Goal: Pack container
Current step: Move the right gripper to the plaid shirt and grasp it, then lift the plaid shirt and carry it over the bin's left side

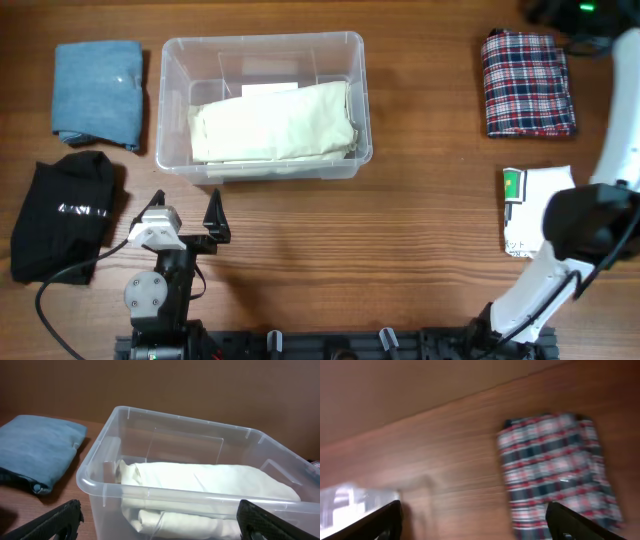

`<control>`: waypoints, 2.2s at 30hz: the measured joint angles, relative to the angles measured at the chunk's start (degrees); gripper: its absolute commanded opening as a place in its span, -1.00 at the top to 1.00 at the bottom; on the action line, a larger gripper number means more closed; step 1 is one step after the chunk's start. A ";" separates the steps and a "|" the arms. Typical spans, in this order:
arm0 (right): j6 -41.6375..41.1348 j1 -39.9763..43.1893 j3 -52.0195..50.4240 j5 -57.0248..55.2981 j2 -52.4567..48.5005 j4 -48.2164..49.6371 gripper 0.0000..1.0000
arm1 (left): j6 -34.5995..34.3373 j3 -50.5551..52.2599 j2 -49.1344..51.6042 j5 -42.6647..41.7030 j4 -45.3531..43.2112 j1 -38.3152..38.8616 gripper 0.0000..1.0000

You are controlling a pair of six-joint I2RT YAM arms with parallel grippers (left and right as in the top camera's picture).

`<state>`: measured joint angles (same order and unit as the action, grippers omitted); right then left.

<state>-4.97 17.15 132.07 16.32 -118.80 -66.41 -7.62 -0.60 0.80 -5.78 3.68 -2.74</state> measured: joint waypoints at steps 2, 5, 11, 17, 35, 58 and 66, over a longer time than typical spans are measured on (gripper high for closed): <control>-0.22 5.57 0.00 2.54 -0.61 -0.39 -0.92 | 0.00 0.00 0.00 0.00 0.00 0.00 -1.00; 0.04 11.21 0.02 6.64 -4.42 -2.58 -0.96 | 0.00 0.00 0.00 0.00 0.00 0.00 -1.00; 9.16 19.23 -0.37 11.13 -15.93 -4.94 -0.99 | 0.00 0.00 0.00 0.00 0.00 0.00 -0.99; 25.09 20.31 -0.39 16.90 -19.93 -2.08 -1.00 | 0.00 0.00 0.00 0.00 0.02 0.00 -0.99; 34.14 16.46 -0.39 24.00 -31.39 8.74 -0.99 | 0.00 0.00 0.00 0.00 0.00 0.00 -0.99; 24.30 11.26 -0.44 25.46 -29.11 3.10 0.92 | 0.00 0.00 0.00 0.00 0.00 0.00 -0.99; 13.57 1.66 -0.59 24.61 -6.32 2.38 0.91 | 0.00 0.00 0.00 0.00 0.00 0.00 -0.99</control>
<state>8.60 18.81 131.48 40.93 -125.12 -64.03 -7.62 -0.60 0.80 -5.78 3.68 -2.74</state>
